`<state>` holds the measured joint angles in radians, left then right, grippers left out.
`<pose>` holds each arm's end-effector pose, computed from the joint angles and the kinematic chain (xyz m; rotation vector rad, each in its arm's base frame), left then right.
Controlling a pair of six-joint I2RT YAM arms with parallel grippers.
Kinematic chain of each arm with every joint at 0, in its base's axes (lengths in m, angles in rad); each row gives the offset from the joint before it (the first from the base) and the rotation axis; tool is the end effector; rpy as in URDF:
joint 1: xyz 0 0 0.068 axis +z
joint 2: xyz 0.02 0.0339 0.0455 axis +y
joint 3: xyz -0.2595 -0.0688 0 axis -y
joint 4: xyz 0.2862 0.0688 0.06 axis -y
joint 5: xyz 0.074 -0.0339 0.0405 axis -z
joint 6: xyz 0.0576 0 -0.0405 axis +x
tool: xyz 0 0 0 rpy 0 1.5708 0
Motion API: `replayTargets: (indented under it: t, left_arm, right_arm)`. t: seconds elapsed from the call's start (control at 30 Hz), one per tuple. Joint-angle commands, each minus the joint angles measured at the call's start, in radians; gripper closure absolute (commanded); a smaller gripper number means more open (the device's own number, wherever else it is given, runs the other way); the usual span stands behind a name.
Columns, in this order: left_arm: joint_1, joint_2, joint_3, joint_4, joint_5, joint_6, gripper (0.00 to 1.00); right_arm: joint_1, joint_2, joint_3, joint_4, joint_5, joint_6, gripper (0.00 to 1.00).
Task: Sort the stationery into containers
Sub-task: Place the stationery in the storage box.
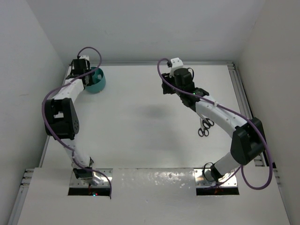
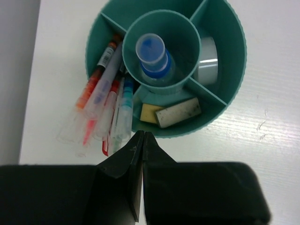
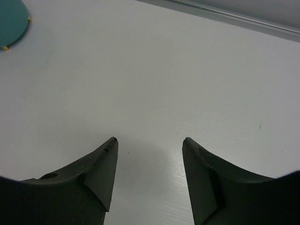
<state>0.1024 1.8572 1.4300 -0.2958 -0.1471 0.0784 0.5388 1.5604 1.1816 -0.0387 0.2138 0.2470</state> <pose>0.4735 0.0571 0.2118 -0.1039 2.2959 0.2621 0.3706 0.2073 0.2701 -0.1516 1.9846 0.2976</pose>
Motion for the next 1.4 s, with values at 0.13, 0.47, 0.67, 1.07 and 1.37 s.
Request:
replayTargets:
  t: [0.13, 0.47, 0.67, 1.07, 1.37]
  left_arm:
    - [0.010, 0.052, 0.015, 0.096, -0.040, -0.002, 0.99]
    - [0.025, 0.102, 0.053, 0.141, -0.098, 0.027, 0.99]
    - [0.060, 0.119, 0.076, 0.161, -0.104, 0.055, 0.98]
    - [0.100, 0.203, 0.211, 0.202, -0.109, 0.121, 0.91]
    - [0.100, 0.185, 0.257, 0.222, -0.034, 0.135, 0.83]
  right_arm:
    - [-0.003, -0.040, -0.007, 0.019, 0.024, -0.006, 0.43]
    - [-0.005, -0.043, -0.002, 0.016, 0.035, -0.017, 0.43]
    - [-0.005, -0.045, -0.007, 0.017, 0.036, -0.018, 0.43]
    - [-0.005, -0.054, -0.010, 0.013, 0.038, -0.023, 0.44]
    - [-0.016, -0.063, -0.013, -0.021, 0.018, 0.001, 0.42]
